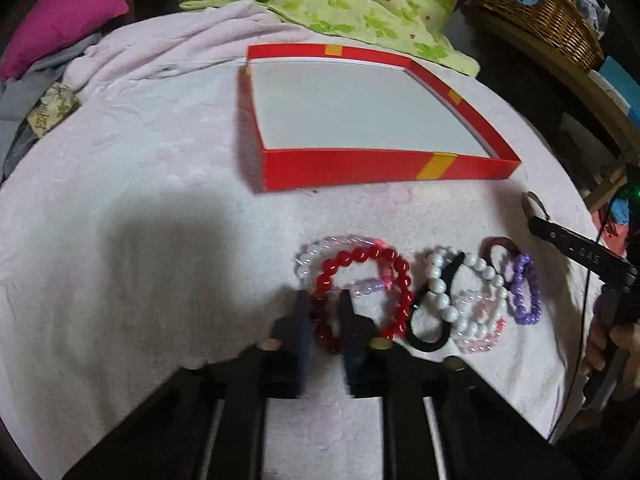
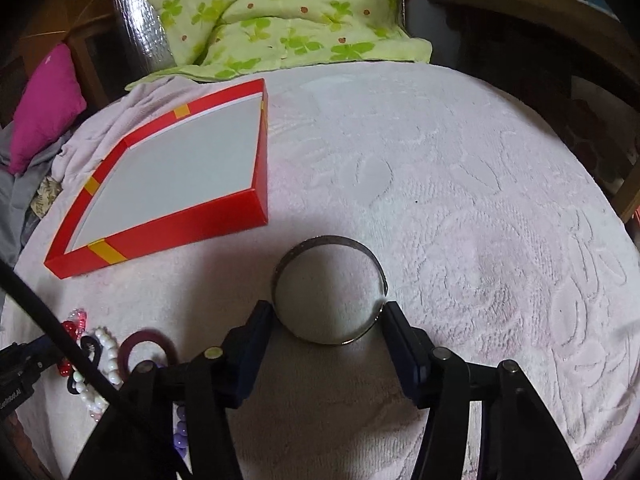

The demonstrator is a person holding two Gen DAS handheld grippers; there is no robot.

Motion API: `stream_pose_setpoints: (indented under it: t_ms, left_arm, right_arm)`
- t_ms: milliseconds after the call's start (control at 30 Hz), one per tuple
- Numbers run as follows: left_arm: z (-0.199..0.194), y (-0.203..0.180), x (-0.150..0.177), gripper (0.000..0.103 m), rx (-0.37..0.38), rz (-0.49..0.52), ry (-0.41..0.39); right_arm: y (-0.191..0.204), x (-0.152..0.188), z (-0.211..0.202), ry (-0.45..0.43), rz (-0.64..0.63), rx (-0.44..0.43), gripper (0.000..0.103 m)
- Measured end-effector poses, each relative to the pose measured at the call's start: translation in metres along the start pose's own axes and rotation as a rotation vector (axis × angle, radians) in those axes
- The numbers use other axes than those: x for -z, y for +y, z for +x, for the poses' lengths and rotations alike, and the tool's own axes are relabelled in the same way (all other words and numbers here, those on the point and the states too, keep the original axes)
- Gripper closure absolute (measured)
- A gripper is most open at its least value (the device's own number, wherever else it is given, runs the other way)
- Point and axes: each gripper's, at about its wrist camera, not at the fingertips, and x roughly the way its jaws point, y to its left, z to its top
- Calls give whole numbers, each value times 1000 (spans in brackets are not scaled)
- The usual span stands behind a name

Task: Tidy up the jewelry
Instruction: 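Grasp the red bead bracelet with the left tool while the right tool grasps the silver bangle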

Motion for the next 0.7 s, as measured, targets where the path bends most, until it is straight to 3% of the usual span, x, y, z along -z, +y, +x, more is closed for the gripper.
stream_pose_setpoints:
  t_ms: [300,600,633,667,700]
  left_arm:
    - [-27,-8,3,94,63,33,-76]
    - [-64,2,-6,94,124,-17,-183]
    - [-66,2,-7,94,126,-18,-191]
    - [-69,2,-9,94,130,-18,-200]
    - [-71,2,-13,94,133,-16,-207]
  right_arm:
    - [-7,6,-18,-27,43,-64,44]
    - [11,2,-41,-134,29,-152,45]
    - [15,0,-43,-150,20,-163,46]
    - [20,-2,-45,-166,10,-174,63]
    - [22,-3,-45,-169,3,-179,70]
